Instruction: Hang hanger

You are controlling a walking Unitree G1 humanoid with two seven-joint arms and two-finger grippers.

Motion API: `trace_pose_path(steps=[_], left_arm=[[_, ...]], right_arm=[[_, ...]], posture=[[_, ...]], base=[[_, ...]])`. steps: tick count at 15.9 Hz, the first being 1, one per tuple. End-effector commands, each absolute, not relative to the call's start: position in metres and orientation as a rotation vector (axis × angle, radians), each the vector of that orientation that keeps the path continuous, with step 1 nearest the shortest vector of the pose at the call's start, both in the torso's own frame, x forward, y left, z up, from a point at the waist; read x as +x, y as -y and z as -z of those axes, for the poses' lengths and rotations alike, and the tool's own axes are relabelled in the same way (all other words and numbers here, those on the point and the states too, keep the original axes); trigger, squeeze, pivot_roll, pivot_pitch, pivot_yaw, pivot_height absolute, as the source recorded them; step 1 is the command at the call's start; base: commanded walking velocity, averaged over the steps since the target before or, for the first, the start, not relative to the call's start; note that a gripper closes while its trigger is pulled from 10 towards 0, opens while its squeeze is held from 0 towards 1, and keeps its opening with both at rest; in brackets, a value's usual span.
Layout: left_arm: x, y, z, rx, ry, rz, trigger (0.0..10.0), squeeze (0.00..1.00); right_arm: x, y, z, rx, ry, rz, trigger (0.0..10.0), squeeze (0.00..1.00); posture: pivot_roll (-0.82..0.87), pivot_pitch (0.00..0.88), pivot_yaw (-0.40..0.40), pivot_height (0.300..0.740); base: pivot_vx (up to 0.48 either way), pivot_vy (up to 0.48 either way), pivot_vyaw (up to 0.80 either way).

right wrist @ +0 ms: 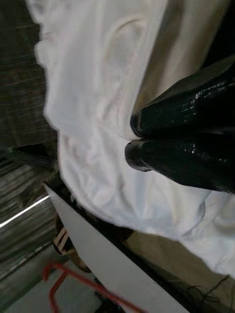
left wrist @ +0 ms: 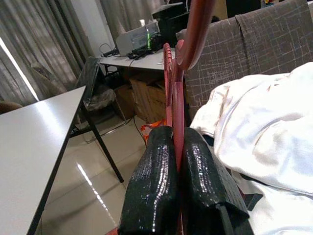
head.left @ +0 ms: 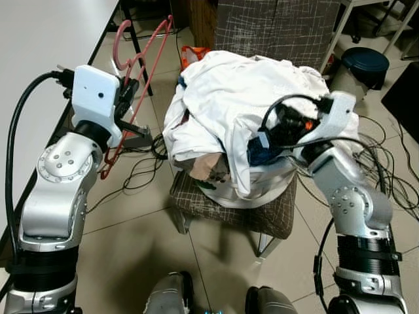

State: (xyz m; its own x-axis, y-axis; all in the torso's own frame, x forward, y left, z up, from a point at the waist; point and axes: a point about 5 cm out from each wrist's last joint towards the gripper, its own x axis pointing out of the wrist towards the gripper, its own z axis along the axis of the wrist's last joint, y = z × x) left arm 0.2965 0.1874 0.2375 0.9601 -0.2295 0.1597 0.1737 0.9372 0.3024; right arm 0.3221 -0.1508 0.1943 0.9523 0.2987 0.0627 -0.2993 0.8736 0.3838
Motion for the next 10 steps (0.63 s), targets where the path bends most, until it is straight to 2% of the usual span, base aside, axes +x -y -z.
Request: trace_pose_path(steps=[1, 7, 10], left_arm=[[0.298, -0.187, -0.242, 0.301, 0.214, 0.207, 10.0, 0.0], [0.299, -0.184, -0.242, 0.309, 0.219, 0.221, 10.0, 0.0], [0.299, -0.184, -0.241, 0.312, 0.219, 0.222, 10.0, 0.0]], right_arm=[[0.321, 0.144, -0.221, 0.37, 0.076, -0.343, 0.0, 0.0], [0.325, 0.128, -0.279, 0.291, 0.223, -0.469, 0.0, 0.0], [0.325, 0.116, -0.246, 0.199, 0.06, -0.541, 0.0, 0.0]], posture=[[0.01, 0.119, 0.065, 0.74], [0.01, 0.115, 0.066, 0.74], [0.01, 0.113, 0.06, 0.74]], base=[[0.0, 0.0, 0.0], [0.0, 0.0, 0.0], [0.0, 0.0, 0.0]])
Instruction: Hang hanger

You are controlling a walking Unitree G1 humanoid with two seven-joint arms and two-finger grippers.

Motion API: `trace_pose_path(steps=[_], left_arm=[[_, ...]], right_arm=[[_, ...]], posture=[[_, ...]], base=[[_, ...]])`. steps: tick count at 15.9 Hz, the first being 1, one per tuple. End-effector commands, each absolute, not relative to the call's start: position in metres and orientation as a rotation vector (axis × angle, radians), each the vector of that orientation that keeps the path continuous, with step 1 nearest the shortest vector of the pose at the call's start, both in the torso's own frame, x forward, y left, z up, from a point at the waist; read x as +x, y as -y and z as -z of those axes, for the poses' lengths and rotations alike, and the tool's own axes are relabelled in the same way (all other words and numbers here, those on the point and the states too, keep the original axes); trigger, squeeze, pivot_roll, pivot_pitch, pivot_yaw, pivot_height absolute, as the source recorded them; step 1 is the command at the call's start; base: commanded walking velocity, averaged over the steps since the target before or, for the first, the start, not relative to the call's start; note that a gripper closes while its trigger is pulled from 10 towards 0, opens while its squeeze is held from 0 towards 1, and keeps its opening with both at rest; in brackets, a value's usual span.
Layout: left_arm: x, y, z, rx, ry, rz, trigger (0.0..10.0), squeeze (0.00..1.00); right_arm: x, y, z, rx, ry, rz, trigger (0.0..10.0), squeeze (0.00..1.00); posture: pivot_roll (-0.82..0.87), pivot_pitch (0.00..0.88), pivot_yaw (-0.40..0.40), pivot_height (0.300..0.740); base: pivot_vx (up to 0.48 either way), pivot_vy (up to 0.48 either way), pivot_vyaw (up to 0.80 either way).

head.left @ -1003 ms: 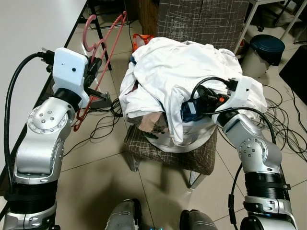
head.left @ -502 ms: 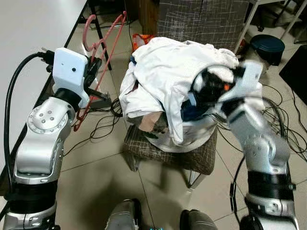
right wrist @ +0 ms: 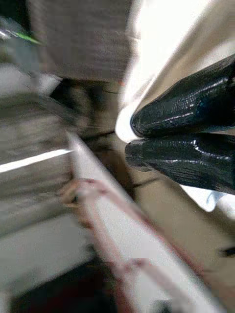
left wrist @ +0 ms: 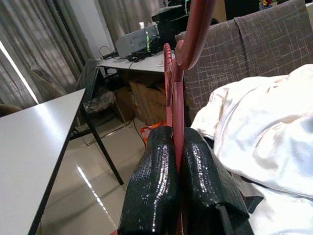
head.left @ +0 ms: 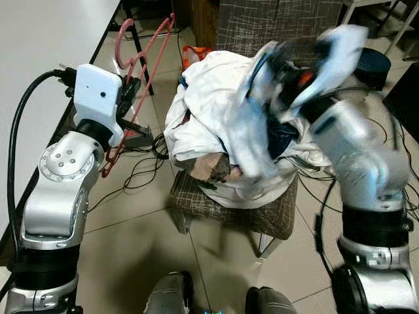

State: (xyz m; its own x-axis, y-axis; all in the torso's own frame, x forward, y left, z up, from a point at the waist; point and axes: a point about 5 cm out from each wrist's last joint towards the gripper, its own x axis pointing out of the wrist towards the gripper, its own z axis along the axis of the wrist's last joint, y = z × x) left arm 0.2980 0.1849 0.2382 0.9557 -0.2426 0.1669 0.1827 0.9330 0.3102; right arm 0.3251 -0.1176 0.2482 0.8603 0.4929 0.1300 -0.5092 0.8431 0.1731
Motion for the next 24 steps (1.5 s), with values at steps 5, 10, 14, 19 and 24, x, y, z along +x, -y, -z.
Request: trace_pose_path(steps=[5, 10, 14, 19, 24], left_arm=[[0.297, -0.185, -0.24, 0.314, 0.217, 0.224, 10.0, 0.0], [0.3, -0.181, -0.241, 0.311, 0.222, 0.24, 10.0, 0.0], [0.301, -0.18, -0.241, 0.305, 0.225, 0.243, 10.0, 0.0], [0.303, -0.182, -0.24, 0.299, 0.223, 0.239, 10.0, 0.0], [0.302, -0.18, -0.235, 0.29, 0.21, 0.245, 10.0, 0.0]], right_arm=[[0.321, 0.117, -0.206, 0.124, -0.097, -0.486, 9.1, 0.0], [0.309, 0.118, -0.204, 0.118, -0.12, -0.567, 10.0, 1.0], [0.3, 0.121, -0.198, 0.02, -0.178, -0.581, 10.0, 1.0], [0.262, 0.141, -0.224, -0.391, -0.086, -0.626, 10.0, 1.0], [0.27, 0.2, -0.221, -0.588, -0.091, -0.356, 10.0, 0.4]], posture=[[0.01, 0.105, 0.062, 0.74], [0.0, 0.095, 0.068, 0.74], [-0.01, 0.094, 0.067, 0.74], [-0.03, 0.108, 0.068, 0.74], [-0.04, 0.116, 0.077, 0.74]], base=[[0.0, 0.0, 0.0], [0.0, 0.0, 0.0], [0.0, 0.0, 0.0], [0.0, 0.0, 0.0], [0.0, 0.0, 0.0]])
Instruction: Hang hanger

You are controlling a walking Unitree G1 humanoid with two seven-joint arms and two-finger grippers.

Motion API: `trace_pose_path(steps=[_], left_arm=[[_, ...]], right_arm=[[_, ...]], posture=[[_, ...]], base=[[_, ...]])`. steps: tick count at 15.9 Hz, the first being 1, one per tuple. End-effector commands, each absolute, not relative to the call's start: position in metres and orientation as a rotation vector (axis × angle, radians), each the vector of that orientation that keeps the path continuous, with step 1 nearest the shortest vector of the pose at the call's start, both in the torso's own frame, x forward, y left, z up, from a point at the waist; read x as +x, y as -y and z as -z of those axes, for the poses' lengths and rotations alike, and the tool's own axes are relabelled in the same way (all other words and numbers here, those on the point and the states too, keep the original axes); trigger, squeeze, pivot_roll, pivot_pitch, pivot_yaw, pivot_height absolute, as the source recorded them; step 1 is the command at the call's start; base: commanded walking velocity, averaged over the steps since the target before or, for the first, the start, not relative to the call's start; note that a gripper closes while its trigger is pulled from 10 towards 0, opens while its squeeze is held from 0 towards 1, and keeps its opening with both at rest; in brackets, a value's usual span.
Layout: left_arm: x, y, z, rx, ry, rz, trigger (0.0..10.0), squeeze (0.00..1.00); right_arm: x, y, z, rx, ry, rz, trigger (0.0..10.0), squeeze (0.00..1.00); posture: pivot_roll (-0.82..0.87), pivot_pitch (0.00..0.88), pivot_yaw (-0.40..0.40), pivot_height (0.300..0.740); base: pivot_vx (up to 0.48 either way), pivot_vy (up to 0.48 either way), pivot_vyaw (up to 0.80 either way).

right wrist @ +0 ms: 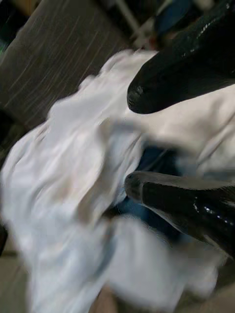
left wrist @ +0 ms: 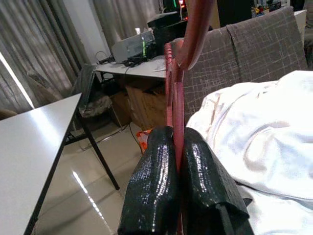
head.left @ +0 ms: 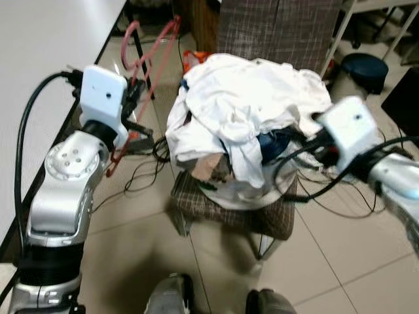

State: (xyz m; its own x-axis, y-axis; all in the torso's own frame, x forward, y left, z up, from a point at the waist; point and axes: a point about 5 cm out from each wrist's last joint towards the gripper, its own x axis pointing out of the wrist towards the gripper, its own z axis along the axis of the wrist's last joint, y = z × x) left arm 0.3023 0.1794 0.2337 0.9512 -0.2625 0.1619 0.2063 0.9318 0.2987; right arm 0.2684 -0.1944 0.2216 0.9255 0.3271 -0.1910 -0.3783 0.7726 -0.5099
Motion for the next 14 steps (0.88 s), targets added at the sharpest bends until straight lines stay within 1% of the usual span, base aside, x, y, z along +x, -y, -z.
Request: trace_pose_path(steps=[1, 2, 4, 6, 7, 10, 12, 14], left_arm=[[0.302, -0.179, -0.235, 0.29, 0.21, 0.246, 10.0, 0.0], [0.303, -0.18, -0.237, 0.293, 0.214, 0.247, 10.0, 0.0], [0.304, -0.182, -0.24, 0.298, 0.218, 0.245, 10.0, 0.0], [0.304, -0.185, -0.243, 0.306, 0.222, 0.241, 10.0, 0.0], [0.303, -0.185, -0.244, 0.309, 0.222, 0.24, 10.0, 0.0], [0.301, -0.188, -0.244, 0.315, 0.221, 0.235, 10.0, 0.0], [0.3, -0.189, -0.244, 0.317, 0.218, 0.232, 10.0, 0.0], [0.299, -0.189, -0.244, 0.318, 0.216, 0.228, 10.0, 0.0]], right_arm=[[0.272, 0.203, -0.219, -0.602, -0.091, -0.344, 10.0, 0.4], [0.281, 0.212, -0.214, -0.602, -0.08, -0.302, 10.0, 1.0], [0.293, 0.221, -0.21, -0.583, -0.052, -0.266, 10.0, 1.0], [0.31, 0.226, -0.214, -0.552, 0.01, -0.296, 10.0, 1.0], [0.315, 0.225, -0.218, -0.533, 0.038, -0.337, 10.0, 0.0], [0.324, 0.22, -0.228, -0.594, 0.098, -0.443, 10.0, 0.0], [0.327, 0.213, -0.234, -0.604, 0.132, -0.516, 10.0, 0.0], [0.327, 0.212, -0.234, -0.624, 0.125, -0.55, 10.0, 0.0]], posture=[[-0.04, 0.116, 0.077, 0.74], [-0.03, 0.119, 0.081, 0.74], [-0.02, 0.121, 0.087, 0.74], [0.0, 0.123, 0.089, 0.74], [0.0, 0.124, 0.089, 0.74], [0.01, 0.127, 0.082, 0.74], [0.02, 0.127, 0.077, 0.74], [0.02, 0.127, 0.074, 0.74]], base=[[0.0, 0.0, 0.0], [0.0, 0.0, 0.0], [0.0, 0.0, 0.0], [0.0, 0.0, 0.0], [0.0, 0.0, 0.0], [0.0, 0.0, 0.0], [0.0, 0.0, 0.0], [0.0, 0.0, 0.0]])
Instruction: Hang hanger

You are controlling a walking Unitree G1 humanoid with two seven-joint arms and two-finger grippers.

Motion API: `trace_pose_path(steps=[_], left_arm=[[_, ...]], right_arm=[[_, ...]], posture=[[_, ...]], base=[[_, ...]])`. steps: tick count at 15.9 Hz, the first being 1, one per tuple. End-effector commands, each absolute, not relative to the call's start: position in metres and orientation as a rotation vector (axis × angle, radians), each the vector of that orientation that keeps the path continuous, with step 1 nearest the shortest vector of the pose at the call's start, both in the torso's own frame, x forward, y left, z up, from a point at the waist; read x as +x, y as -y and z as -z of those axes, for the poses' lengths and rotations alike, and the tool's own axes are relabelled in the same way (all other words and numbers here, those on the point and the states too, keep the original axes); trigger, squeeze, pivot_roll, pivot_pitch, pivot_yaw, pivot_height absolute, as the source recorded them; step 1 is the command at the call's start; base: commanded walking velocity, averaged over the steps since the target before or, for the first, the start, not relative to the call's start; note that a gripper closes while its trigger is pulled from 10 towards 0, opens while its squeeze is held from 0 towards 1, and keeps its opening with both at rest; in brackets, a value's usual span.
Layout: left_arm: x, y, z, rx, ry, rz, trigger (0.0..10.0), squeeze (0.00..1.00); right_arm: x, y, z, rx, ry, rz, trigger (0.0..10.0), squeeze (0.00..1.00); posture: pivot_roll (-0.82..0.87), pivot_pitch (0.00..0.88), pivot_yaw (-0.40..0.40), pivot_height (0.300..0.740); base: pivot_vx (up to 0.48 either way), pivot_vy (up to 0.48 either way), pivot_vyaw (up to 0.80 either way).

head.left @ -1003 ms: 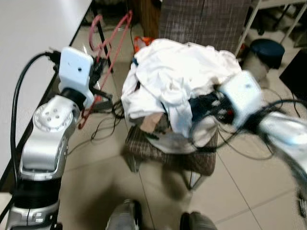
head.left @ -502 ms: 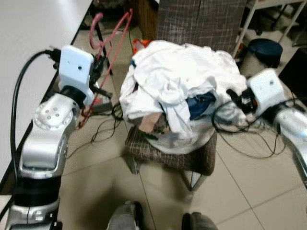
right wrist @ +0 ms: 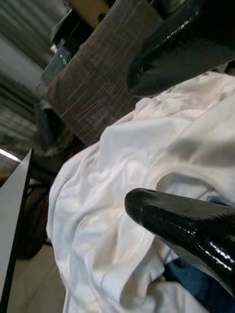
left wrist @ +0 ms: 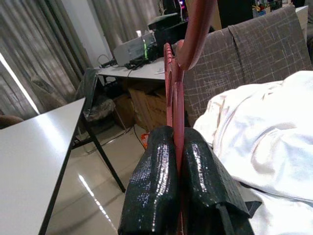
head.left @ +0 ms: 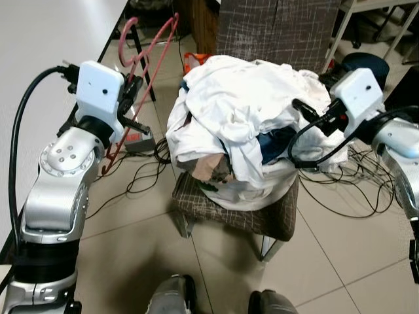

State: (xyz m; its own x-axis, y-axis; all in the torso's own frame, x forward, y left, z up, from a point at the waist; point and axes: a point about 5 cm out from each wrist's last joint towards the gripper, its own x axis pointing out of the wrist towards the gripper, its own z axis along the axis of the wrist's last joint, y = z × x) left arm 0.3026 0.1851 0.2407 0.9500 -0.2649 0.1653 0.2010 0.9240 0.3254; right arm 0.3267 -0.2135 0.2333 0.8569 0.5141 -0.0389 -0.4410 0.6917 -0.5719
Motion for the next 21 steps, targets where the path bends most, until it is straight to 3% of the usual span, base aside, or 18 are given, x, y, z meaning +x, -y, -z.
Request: trace_pose_path(steps=[1, 6, 8, 14, 21], left_arm=[[0.299, -0.19, -0.244, 0.318, 0.215, 0.226, 10.0, 0.0], [0.301, -0.187, -0.244, 0.329, 0.215, 0.246, 10.0, 0.0], [0.301, -0.185, -0.244, 0.328, 0.215, 0.252, 10.0, 0.0], [0.292, -0.19, -0.24, 0.338, 0.186, 0.242, 10.0, 0.0], [0.279, -0.202, -0.24, 0.363, 0.153, 0.216, 10.0, 0.0]], right_arm=[[0.324, 0.217, -0.233, -0.619, 0.122, -0.566, 10.0, 0.0], [0.314, 0.262, -0.236, -0.337, 0.21, -0.683, 10.0, 0.0], [0.317, 0.27, -0.231, -0.309, 0.16, -0.764, 10.0, 0.0], [0.339, 0.273, -0.231, -0.477, 0.095, -0.795, 10.0, 0.0], [0.357, 0.263, -0.235, -0.547, 0.107, -0.794, 10.0, 0.0]], posture=[[0.03, 0.13, 0.071, 0.74], [-0.01, 0.151, 0.108, 0.74], [-0.01, 0.167, 0.106, 0.74], [0.0, 0.209, 0.069, 0.74], [0.04, 0.252, 0.058, 0.74]], base=[[0.0, 0.0, 0.0], [0.0, 0.0, 0.0], [0.0, 0.0, 0.0], [0.0, 0.0, 0.0], [0.0, 0.0, 0.0]])
